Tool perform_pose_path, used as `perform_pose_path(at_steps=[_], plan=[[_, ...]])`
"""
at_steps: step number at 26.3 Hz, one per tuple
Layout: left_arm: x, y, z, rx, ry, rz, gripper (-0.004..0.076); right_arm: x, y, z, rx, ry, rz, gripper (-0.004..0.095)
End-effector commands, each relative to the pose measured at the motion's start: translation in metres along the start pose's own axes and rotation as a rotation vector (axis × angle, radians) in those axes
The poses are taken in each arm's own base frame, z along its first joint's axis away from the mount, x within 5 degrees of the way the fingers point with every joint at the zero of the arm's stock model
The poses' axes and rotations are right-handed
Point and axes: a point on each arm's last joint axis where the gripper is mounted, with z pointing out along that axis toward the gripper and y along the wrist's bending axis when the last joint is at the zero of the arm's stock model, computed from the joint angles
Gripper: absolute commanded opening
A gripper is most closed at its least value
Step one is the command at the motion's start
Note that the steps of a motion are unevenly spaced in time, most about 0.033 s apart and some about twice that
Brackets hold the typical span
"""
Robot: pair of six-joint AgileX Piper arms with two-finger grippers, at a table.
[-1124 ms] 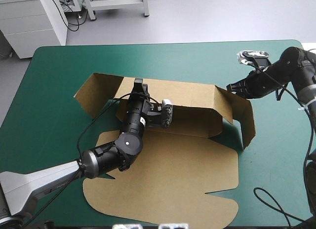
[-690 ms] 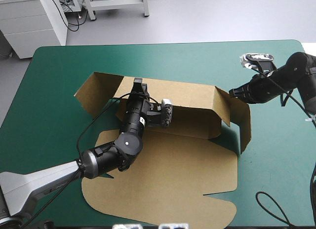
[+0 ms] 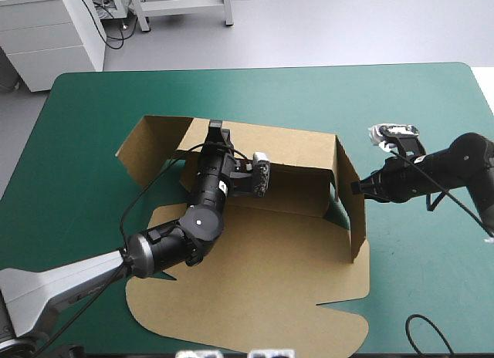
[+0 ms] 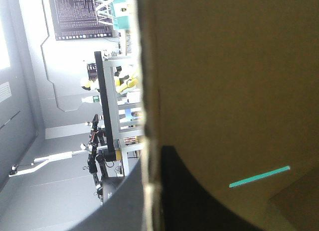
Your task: Fold the box
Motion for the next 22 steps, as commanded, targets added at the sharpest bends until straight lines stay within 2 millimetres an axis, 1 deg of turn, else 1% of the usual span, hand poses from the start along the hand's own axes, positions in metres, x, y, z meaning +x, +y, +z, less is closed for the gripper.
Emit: perform_pose_path(at_steps=[1,4,9,13,16,18,22], plan=[[0.002,0.031,-0.009,-0.156,-0.002,0.033,-0.0008,0.002,0.009,0.002,-0.075,-0.171,-0.036,-0.0019],[0.002,0.031,-0.009,-0.154,-0.002,0.032,-0.0008,0.009,0.011,0.013,-0.144,-0.242,-0.057,-0.0019],[0.002,0.031,-0.009,-0.154,-0.003,0.032,-0.0008,0.008,0.012,0.013,-0.156,-0.27,-0.109,-0.0018],[0.002,0.031,-0.009,-0.151,-0.01,0.033,-0.0008,0.007,0.014,0.012,-0.165,-0.281,-0.163,0.0007],[0.002,0.031,-0.009,-0.151,-0.01,0.033,-0.0008,0.009,0.015,0.012,-0.175,-0.274,-0.233,0.0085],[0.002,0.031,-0.009,-0.151,-0.01,0.033,-0.0008,0.01,0.016,0.012,-0.183,-0.262,-0.268,0.0173],[0.002,0.031,-0.009,-0.15,-0.009,0.034,-0.0008,0.015,0.017,0.013,-0.197,-0.209,-0.306,0.0432]])
